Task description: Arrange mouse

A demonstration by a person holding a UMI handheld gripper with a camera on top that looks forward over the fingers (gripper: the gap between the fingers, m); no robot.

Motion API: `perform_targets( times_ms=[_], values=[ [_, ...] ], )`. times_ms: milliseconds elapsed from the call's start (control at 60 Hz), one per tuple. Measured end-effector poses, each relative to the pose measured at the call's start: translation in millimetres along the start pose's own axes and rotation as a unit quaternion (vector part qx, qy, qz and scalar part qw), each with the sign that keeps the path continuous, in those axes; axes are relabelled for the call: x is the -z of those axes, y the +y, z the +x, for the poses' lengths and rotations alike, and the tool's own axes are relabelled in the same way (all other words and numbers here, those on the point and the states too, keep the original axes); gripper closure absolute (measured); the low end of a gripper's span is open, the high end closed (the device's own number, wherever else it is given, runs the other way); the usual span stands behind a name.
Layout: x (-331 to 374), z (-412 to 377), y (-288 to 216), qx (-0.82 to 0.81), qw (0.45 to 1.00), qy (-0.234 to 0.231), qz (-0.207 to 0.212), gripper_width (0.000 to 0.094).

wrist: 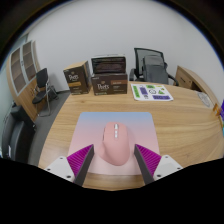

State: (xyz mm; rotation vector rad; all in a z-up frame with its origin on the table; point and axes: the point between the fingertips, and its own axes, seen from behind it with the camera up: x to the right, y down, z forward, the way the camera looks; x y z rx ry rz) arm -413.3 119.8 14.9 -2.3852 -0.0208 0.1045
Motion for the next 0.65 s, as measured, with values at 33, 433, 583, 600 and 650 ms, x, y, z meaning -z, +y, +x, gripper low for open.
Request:
perform_targets(
  times_ms=[33, 433, 583, 600, 650],
  values=[
    [14, -4, 5, -0.004, 1.000, -0.010, 0.003, 0.0104],
    [210, 29, 53, -0.027, 0.994, -0.046, 0.092, 0.0100],
    [281, 70, 89, -0.042, 0.990, -0.064, 0.121, 0.0100],
    [288, 75, 95, -0.042, 0.990, -0.067, 0.121, 0.0101],
    [310, 92, 114, -0.043, 0.990, -0.067, 0.116, 0.0102]
  ],
)
